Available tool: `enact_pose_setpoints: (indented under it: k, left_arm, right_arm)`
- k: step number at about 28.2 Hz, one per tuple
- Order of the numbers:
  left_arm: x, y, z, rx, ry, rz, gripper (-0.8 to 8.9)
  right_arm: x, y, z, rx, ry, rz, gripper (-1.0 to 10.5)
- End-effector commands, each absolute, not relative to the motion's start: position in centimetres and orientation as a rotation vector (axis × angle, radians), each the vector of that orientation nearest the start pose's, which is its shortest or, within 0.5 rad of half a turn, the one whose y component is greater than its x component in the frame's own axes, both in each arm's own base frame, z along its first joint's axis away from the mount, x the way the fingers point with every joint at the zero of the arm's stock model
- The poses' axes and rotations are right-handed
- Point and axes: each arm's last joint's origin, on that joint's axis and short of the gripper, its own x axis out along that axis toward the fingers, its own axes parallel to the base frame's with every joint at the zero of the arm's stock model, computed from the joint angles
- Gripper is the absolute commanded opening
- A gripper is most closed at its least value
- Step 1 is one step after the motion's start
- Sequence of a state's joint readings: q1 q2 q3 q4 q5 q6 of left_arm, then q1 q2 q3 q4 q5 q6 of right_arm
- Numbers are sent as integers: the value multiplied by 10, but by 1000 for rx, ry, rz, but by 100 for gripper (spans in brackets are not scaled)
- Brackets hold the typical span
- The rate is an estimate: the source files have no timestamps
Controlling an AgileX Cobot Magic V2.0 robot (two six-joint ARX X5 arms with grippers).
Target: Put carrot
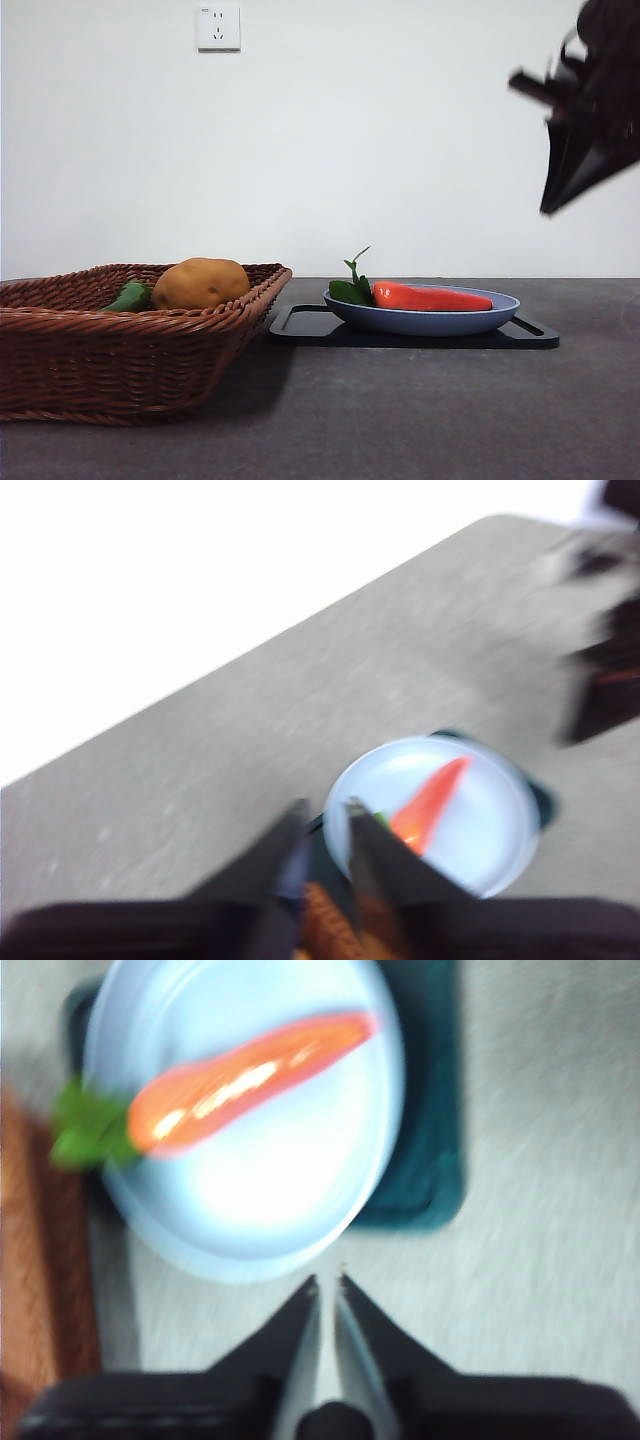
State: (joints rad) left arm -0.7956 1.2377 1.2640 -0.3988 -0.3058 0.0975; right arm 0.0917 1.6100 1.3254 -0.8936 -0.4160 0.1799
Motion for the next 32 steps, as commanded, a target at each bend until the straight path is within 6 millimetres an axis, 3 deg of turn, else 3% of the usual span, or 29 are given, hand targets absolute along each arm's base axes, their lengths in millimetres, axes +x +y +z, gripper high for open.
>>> enact_pose_setpoints:
  k: [1,6,10,14,20,28,32]
  left_arm:
    - [209,-181,381,307,319,-448,6]
    - [224,-147,377,316,411,-327,6]
    - [223,-115,382,276,455,-310,6]
    - [213,-91,388,213,478,-343,6]
    - [187,-69,373,163,403,-299,6]
    - [137,-50,305,58,360,-280,6]
    - [118,-42,276,7,359,-268,6]
  right_arm:
    - [294,52,303,196,1111,341,5]
    - [244,70,340,37,936,289,5]
    - [212,79,352,10,782,336,5]
    - [183,84,350,4,622,341,5]
    - [155,85,324,14,427,304,5]
    - [129,81,258,46,296,248,5]
    - [123,78,238,123,273,249,5]
